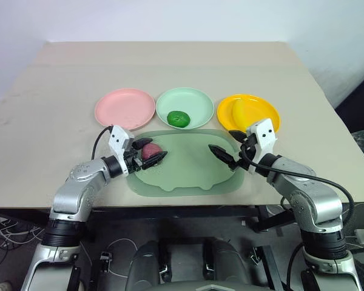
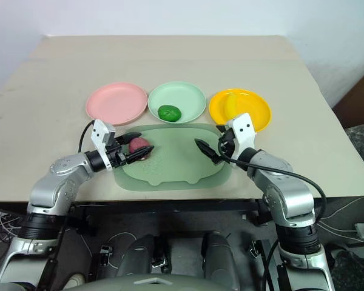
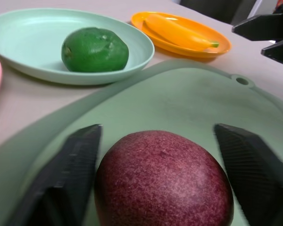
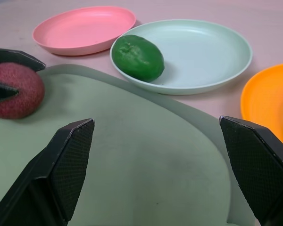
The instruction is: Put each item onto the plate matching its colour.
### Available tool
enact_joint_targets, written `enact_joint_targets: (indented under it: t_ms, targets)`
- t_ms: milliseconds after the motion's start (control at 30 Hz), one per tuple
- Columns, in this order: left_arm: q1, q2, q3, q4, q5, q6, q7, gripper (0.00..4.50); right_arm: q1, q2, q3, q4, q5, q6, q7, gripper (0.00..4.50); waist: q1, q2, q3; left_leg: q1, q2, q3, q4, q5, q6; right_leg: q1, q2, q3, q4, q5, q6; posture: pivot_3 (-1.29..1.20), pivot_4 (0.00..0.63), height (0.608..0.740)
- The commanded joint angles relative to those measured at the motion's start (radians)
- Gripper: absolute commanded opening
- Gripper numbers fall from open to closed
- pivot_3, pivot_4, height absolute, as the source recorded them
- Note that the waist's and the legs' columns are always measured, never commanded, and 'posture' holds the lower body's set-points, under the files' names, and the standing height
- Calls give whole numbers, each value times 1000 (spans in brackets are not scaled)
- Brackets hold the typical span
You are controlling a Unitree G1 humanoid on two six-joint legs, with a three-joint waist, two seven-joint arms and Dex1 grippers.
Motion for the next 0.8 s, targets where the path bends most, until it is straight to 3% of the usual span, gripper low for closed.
enact_joint_targets:
  t_ms: [33,233,433,567,667,800]
  targets:
    - [2,12,21,-2,3,-18,-19,3014,-4,-18,-14,-34,0,-6,-7,4500,-1,0,0,0,0,0,0,0,0,0,0,0,0,0,0,0,150,695]
    - [22,26,98,-24,-32,-44,-23,3008,-12,-14,0,-19,-5,-7,-12,4500,-2,0,0,2,0,0,0,0,0,1,0,0,0,0,0,0,150,695]
    - [-89,22,196,61,-22,-95,53,3008,-20,-9,12,6,-16,-22,-10,4500,7,0,0,4,0,-1,0,0,0,5,0,-1,0,0,0,0,150,695]
    - [-216,4,227,213,40,-146,181,3008,-39,3,25,28,-21,-30,-9,4500,11,-1,0,9,0,-1,0,-1,1,10,-1,0,-1,0,0,0,150,695]
    - [-319,8,173,368,139,-121,274,3008,-66,18,41,54,-29,-32,-17,4500,17,-1,0,9,0,-1,1,-1,1,10,0,0,-1,0,0,0,150,695]
    - [-385,-50,163,532,190,-268,306,3008,-73,12,67,69,-51,-58,-1,4500,22,-1,0,9,-1,0,0,-1,2,10,0,0,-1,0,0,0,150,695]
